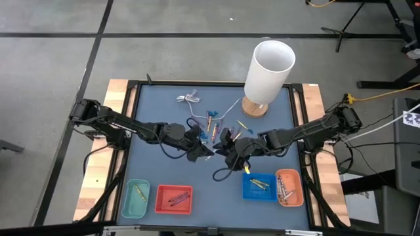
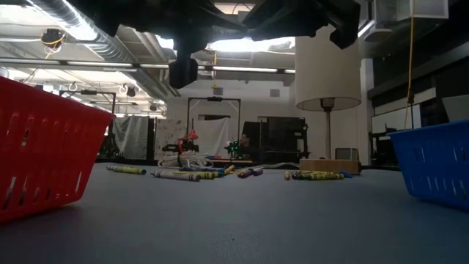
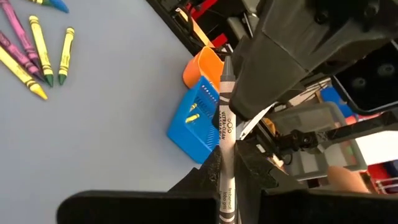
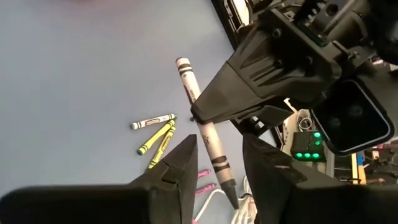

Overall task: Sort crayons
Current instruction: Put the gray crayon into the orange bin

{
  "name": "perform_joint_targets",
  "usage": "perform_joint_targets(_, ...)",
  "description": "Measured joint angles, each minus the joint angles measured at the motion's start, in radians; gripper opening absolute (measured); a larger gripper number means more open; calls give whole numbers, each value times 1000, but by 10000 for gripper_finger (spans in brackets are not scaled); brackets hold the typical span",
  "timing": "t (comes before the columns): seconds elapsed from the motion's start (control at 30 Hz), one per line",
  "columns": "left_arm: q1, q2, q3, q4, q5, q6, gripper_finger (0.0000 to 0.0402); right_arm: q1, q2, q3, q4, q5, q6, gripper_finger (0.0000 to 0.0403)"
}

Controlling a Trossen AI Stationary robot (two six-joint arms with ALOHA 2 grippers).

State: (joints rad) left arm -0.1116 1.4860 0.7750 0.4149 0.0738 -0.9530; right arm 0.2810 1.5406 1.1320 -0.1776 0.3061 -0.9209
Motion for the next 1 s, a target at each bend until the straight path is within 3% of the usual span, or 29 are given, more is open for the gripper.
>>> perform_joint_targets(0.43,0,0,0,-3,0,-18,9,0,0,0,-9,-4,-12,46)
perform_joint_targets(1.0,-1,0,0,-3,33,-14,12,0,0,0,-6,-56,-11,40)
